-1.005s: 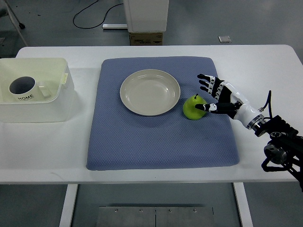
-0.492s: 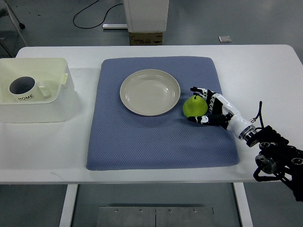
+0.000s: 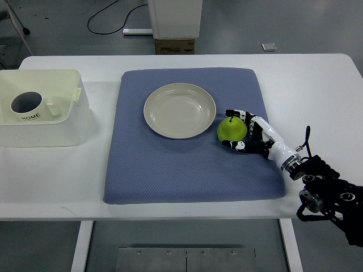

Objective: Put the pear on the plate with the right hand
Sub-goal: 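Close the right hand's fingers around the green pear, then lift the pear with the right hand and carry it over the plate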

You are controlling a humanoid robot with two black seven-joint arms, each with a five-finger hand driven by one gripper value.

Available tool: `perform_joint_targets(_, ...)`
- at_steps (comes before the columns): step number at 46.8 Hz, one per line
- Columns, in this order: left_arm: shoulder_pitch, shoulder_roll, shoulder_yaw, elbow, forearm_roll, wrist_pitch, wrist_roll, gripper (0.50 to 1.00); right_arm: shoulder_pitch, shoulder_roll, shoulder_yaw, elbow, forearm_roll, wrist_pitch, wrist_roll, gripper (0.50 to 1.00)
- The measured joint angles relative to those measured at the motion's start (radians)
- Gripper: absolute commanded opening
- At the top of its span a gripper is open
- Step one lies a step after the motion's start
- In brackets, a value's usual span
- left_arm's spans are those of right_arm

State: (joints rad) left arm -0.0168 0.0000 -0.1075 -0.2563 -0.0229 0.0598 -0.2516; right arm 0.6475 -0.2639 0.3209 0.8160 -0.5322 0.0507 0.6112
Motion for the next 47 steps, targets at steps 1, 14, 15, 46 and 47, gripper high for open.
perform_joint_targets(1, 0.000, 0.000, 0.000, 0.000, 0.000, 0.000, 0.000, 1.000, 0.000, 0.000, 0.000, 0.000, 0.000, -0.001, 0.000, 0.500)
perform_joint_targets(14, 0.000, 0.000, 0.000, 0.000, 0.000, 0.000, 0.000, 1.000, 0.050, 0.005, 0.011, 0.007, 0.007, -0.026, -0.001, 0.500)
perform_joint_targets(15, 0.000, 0.000, 0.000, 0.000, 0.000, 0.000, 0.000, 1.000, 0.057, 0.005, 0.013, 0.007, 0.007, -0.026, -0.001, 0.500)
perform_joint_targets(46, 0.000, 0.000, 0.000, 0.000, 0.000, 0.000, 0.000, 1.000, 0.221, 0.075, 0.076, -0.038, 0.050, -0.032, -0.114, 0.500)
perform_joint_targets(47, 0.000, 0.000, 0.000, 0.000, 0.000, 0.000, 0.000, 1.000, 0.228, 0.085, 0.076, -0.049, 0.050, -0.032, -0.120, 0.500)
